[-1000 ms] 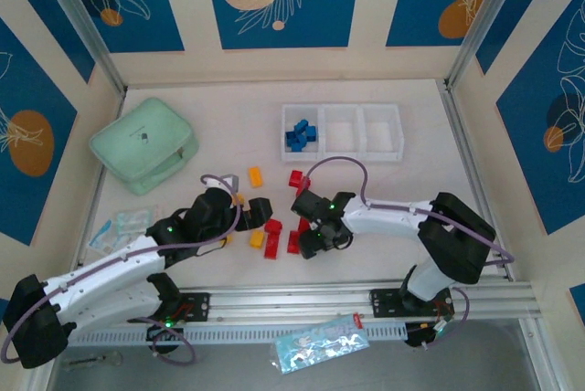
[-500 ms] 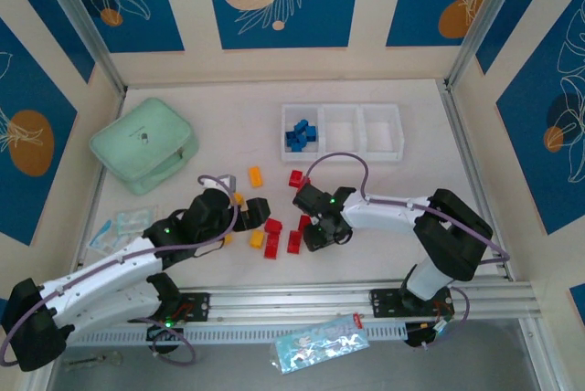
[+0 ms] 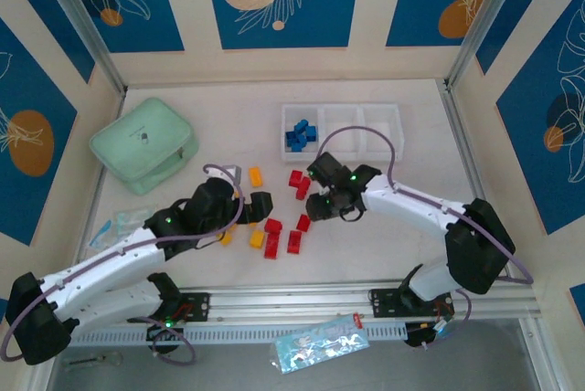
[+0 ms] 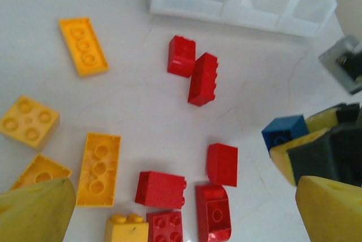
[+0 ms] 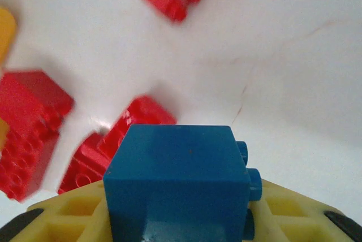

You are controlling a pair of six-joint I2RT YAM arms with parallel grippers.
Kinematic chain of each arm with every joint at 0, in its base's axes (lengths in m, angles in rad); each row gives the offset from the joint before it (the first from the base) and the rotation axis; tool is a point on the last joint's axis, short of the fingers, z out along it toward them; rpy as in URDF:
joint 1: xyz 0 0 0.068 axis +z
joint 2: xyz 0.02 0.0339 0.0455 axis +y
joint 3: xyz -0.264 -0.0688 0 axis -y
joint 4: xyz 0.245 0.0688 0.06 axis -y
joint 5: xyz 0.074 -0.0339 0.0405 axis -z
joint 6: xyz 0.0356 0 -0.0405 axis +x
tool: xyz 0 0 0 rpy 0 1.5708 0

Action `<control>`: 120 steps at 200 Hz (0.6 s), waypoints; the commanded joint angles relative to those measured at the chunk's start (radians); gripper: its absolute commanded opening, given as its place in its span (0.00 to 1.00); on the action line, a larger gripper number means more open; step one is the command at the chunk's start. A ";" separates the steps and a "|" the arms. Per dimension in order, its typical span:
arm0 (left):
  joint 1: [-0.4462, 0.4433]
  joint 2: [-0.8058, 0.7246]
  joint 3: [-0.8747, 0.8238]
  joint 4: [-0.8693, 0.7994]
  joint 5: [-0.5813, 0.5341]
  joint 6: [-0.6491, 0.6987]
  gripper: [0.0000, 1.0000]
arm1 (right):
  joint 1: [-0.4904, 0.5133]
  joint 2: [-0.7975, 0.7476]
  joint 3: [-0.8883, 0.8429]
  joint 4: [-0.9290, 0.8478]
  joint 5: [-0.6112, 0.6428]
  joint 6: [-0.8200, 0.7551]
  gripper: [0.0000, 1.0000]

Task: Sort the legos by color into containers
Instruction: Place the lego in the container.

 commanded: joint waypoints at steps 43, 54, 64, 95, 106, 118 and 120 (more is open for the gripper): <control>0.111 0.130 0.126 0.027 0.119 0.123 0.99 | -0.162 0.084 0.227 0.021 -0.003 -0.074 0.44; 0.133 0.149 0.132 0.041 0.141 0.119 0.99 | -0.188 0.122 0.267 0.043 -0.019 -0.073 0.44; 0.156 0.163 0.133 0.062 0.169 0.120 0.99 | -0.204 0.163 0.306 0.059 -0.019 -0.076 0.44; 0.233 0.197 0.143 0.090 0.218 0.116 0.99 | -0.234 0.295 0.431 0.089 0.034 -0.103 0.44; 0.252 0.206 0.148 0.094 0.229 0.126 0.99 | -0.247 0.343 0.477 0.092 0.035 -0.111 0.44; 0.272 0.217 0.151 0.097 0.238 0.128 0.99 | -0.259 0.398 0.533 0.080 0.053 -0.120 0.45; 0.276 0.218 0.152 0.096 0.239 0.128 0.99 | -0.260 0.406 0.543 0.076 0.057 -0.121 0.45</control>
